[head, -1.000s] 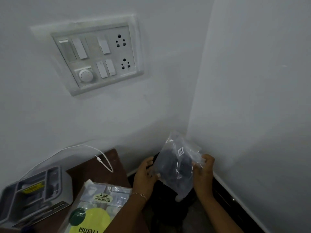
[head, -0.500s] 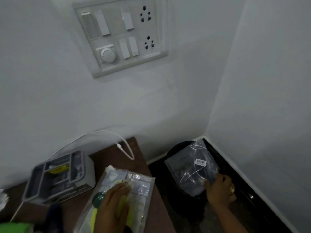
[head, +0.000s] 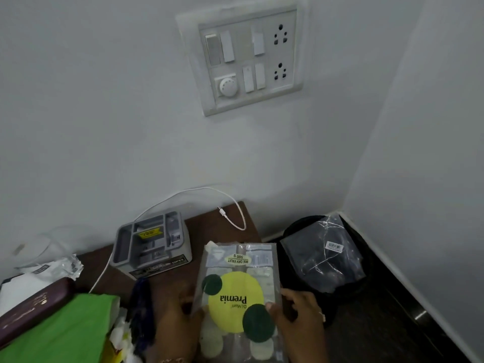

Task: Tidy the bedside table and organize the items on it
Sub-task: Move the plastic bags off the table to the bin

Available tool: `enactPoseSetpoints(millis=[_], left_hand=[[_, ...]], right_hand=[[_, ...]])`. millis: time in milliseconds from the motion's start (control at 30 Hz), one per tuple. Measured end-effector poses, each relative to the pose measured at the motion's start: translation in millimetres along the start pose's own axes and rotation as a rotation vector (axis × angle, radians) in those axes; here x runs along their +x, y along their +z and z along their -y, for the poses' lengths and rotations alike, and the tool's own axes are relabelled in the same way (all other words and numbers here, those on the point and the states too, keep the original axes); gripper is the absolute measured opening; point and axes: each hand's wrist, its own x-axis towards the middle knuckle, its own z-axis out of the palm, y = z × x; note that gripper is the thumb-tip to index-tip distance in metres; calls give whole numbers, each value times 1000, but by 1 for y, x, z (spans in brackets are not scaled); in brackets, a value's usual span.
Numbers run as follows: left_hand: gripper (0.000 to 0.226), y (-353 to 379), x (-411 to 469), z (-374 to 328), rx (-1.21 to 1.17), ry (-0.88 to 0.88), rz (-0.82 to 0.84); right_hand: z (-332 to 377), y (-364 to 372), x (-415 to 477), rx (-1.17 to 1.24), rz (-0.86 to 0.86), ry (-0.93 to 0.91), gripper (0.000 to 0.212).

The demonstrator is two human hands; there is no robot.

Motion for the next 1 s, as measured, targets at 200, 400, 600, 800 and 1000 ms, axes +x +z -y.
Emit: enactPoseSetpoints(millis=[200, 400, 600, 800, 1000], left_hand=[[27, 20, -28, -16, -228, 56, 112], [29, 74, -38, -63, -409, 168, 198], [51, 142, -12, -126, -406, 253, 283], [52, 146, -2, -112, -329, 240, 213], [44, 123, -6, -71, -330, 244, 221]], right_hand=[[-9, -27, 2, 211, 86, 76, 44], [-21, -80, 13, 369, -250, -28, 31], [-52, -125, 100, 292, -467, -56, 25], [-103, -112, 170, -14, -305, 35, 36], [-123, -90, 172, -110, -298, 170, 31]])
